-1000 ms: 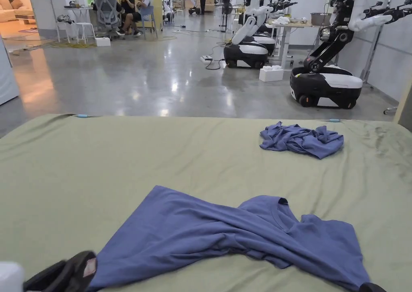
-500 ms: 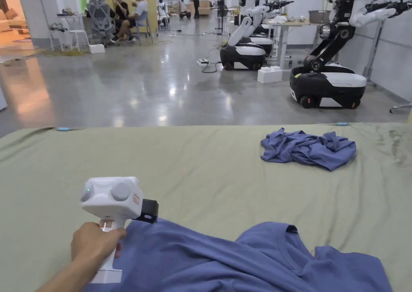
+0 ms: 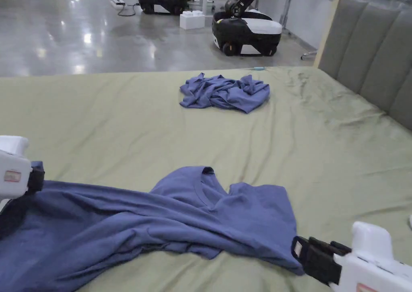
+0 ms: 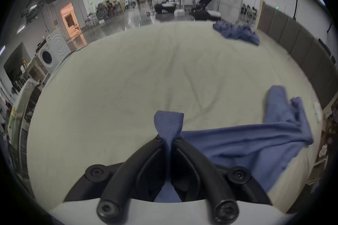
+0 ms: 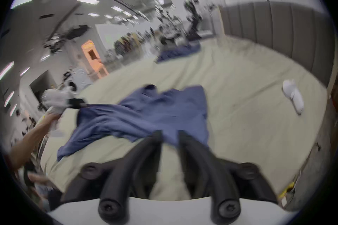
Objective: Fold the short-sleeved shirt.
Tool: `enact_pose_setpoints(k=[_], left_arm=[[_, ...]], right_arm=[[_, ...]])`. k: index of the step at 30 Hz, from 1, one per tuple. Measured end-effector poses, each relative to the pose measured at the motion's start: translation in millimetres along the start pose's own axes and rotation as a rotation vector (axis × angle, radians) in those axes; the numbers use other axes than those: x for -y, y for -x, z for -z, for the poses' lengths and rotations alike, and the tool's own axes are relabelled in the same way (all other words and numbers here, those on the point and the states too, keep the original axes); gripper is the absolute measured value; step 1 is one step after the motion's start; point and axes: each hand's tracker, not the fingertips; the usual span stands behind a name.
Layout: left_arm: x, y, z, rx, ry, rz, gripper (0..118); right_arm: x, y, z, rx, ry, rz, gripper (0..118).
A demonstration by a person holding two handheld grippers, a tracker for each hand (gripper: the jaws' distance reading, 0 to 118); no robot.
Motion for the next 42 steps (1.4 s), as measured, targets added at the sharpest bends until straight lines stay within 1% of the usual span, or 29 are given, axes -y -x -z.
enact_pose_setpoints(k=[1, 2, 3, 4, 5, 6, 7, 8, 9, 10, 11, 12, 13, 14, 16, 17, 19, 21, 23, 24, 26, 28, 29, 30, 32, 38, 42], left_arm=[[3.6, 1.9, -14.6, 0.011, -0.018, -0.023, 2], [7.0, 3.5, -28.1, 0.019, -0.029, -0.039, 2], [11.2, 4.6, -42.1, 0.024, -0.053, -0.046, 2], [11.4, 8.6, -46.5, 0.028, -0.063, -0.050, 2], [14.4, 10.2, -57.5, 0.036, -0.066, -0.050, 2], [18.5, 10.8, -68.1, 0.038, -0.071, -0.054, 2], [21.9, 11.3, -75.6, 0.041, -0.079, -0.061, 2], [24.6, 12.2, -78.3, 0.049, -0.082, -0.073, 2], [27.5, 12.5, -83.5, 0.057, -0.085, -0.078, 2], [29.4, 11.5, -87.2, 0.054, -0.085, -0.079, 2], [31.3, 10.8, -91.1, 0.052, -0.087, -0.079, 2], [32.8, 11.3, -90.4, 0.055, -0.094, -0.080, 2], [33.1, 10.9, -93.3, 0.057, -0.099, -0.081, 2], [32.9, 11.0, -97.6, 0.055, -0.106, -0.082, 2], [33.6, 13.8, -106.4, 0.079, -0.126, -0.111, 2], [33.0, 15.6, -112.7, 0.081, -0.138, -0.124, 2], [30.0, 19.7, -127.4, 0.093, -0.159, -0.126, 2], [28.4, 22.5, -146.4, 0.084, -0.197, -0.119, 2], [25.4, 26.3, -168.7, 0.087, -0.249, -0.119, 2], [26.8, 26.2, -180.7, 0.090, -0.268, -0.123, 2], [24.5, 29.3, -203.2, 0.094, -0.305, -0.119, 2], [22.6, 30.6, -223.1, 0.078, -0.329, -0.109, 2], [20.0, 33.2, -235.0, 0.075, -0.342, -0.109, 2], [17.3, 35.6, -242.8, 0.072, -0.350, -0.110, 2], [13.4, 39.6, -258.8, 0.059, -0.369, -0.113, 2], [-11.1, 56.5, -289.8, 0.036, -0.421, -0.136, 2], [-35.8, 70.2, -298.1, 0.050, -0.456, -0.190, 2]], right_arm=[[-8.0, -9.9, 26.8, 0.013, 0.040, 0.064, 78], [-12.8, -19.3, 51.9, -0.003, 0.071, 0.104, 103], [-16.3, -26.1, 72.2, 0.012, 0.115, 0.138, 108], [-19.7, -31.2, 86.7, 0.011, 0.145, 0.181, 103], [-19.6, -31.4, 99.4, 0.033, 0.195, 0.201, 100], [-19.6, -27.1, 103.3, 0.061, 0.199, 0.181, 100], [-20.9, -20.4, 101.5, 0.063, 0.183, 0.117, 100], [-21.7, -11.5, 99.6, 0.102, 0.186, 0.045, 96], [-19.2, 1.9, 96.1, 0.153, 0.216, -0.022, 71], [-18.2, 11.2, 87.6, 0.227, 0.198, -0.064, 41], [-16.1, 13.6, 78.6, 0.167, 0.153, -0.070, 5], [-15.8, 12.2, 76.2, 0.028, 0.174, -0.039, 4], [-14.0, 12.2, 76.1, -0.059, 0.231, 0.037, 4], [-11.0, 13.7, 75.8, -0.028, 0.254, 0.081, 3], [-10.0, 17.8, 67.7, 0.025, 0.176, 0.007, 3], [-11.1, 20.0, 65.7, 0.020, 0.141, 0.013, 3], [-17.8, 16.7, 56.4, -0.066, 0.123, 0.076, 3], [-31.4, 22.7, 35.9, -0.099, 0.087, 0.101, 3], [-45.9, 30.1, 10.5, -0.131, 0.004, 0.095, 3], [-53.4, 34.6, -2.8, -0.170, -0.029, 0.088, 3], [-70.0, 46.9, -24.4, -0.219, -0.054, 0.061, 3], [-84.1, 57.4, -43.6, -0.262, -0.085, 0.068, 3], [-96.1, 64.9, -52.1, -0.299, -0.088, 0.057, 3], [-103.2, 69.6, -58.7, -0.300, -0.108, 0.062, 3], [-119.4, 81.8, -70.6, -0.309, -0.132, 0.026, 3], [-168.3, 125.1, -97.2, -0.346, -0.214, -0.021, 3], [-202.8, 148.8, -105.2, -0.372, -0.254, -0.028, 3]])
